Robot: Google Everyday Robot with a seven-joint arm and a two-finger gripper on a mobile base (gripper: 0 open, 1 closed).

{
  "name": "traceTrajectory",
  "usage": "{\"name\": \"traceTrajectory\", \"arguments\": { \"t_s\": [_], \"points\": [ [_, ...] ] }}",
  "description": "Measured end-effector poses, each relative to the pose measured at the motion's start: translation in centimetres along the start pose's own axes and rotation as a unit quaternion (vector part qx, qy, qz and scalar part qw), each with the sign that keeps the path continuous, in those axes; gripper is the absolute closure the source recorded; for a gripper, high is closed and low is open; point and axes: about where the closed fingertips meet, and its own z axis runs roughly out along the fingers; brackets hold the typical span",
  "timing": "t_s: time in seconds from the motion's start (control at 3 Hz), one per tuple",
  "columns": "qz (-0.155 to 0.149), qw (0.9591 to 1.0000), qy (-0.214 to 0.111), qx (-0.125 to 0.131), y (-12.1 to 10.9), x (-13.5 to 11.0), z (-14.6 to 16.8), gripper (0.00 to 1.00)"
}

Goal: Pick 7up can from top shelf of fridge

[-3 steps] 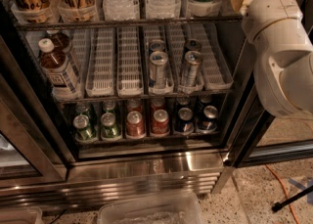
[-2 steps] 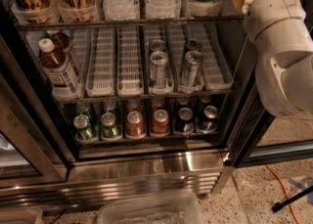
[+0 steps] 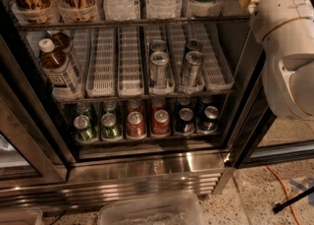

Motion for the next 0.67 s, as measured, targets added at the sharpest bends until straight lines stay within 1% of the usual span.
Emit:
{"name": "traceTrajectory", "arguments": {
  "t_s": [0.33, 0.67],
  "points": [
    [0.0, 0.9995, 0.015, -0.028, 1.3, 0.0, -1.7, 1.0],
    [0.007, 0.9962, 0.043, -0.076, 3.3, 0.9, -4.6, 1.0]
  ]
}}
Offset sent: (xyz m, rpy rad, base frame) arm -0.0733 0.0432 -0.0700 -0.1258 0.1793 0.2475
